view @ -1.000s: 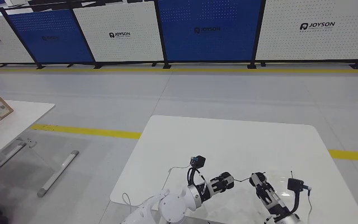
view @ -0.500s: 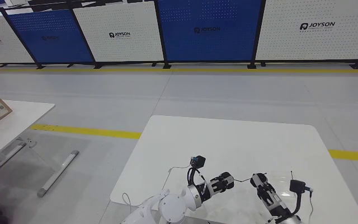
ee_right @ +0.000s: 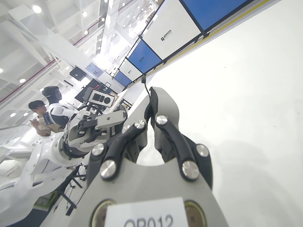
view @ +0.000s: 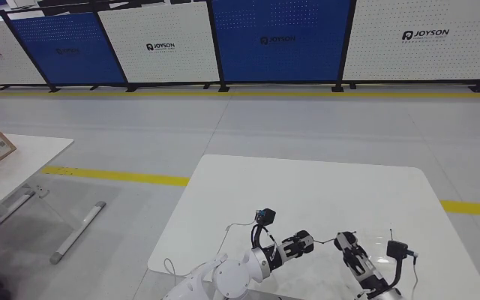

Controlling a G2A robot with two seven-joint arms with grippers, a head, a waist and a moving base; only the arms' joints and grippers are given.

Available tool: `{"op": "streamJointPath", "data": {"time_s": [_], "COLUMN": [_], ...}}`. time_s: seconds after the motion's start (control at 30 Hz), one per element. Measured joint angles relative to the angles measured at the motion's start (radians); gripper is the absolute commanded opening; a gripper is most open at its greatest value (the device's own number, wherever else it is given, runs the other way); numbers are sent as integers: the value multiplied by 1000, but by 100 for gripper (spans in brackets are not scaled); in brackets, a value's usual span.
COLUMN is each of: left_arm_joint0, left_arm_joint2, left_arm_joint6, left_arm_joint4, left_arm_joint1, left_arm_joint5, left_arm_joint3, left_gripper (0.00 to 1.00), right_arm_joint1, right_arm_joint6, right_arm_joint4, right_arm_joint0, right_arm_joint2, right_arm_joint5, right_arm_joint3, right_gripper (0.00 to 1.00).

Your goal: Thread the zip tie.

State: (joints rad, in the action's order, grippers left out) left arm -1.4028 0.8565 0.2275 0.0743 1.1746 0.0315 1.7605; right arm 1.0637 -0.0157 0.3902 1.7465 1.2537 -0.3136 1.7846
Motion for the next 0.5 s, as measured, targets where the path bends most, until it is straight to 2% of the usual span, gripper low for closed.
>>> {"op": "streamJointPath", "data": {"time_s": [0.5], "left_arm_joint0": [0], "left_arm_joint2": [0], "left_arm_joint6": [0], "left_arm_joint4": [0], "left_arm_joint1": [0], "left_arm_joint5": [0], "left_arm_joint3": [0], "left_gripper": [0], "right_arm_joint1": [11], "right_arm_joint6": [-1], "right_arm_joint4": [4], "right_arm_joint0": [8], "right_arm_joint2": [11], "right_arm_joint5": [-3], "right_arm_joint3": [-1], "right_gripper": [0]}}
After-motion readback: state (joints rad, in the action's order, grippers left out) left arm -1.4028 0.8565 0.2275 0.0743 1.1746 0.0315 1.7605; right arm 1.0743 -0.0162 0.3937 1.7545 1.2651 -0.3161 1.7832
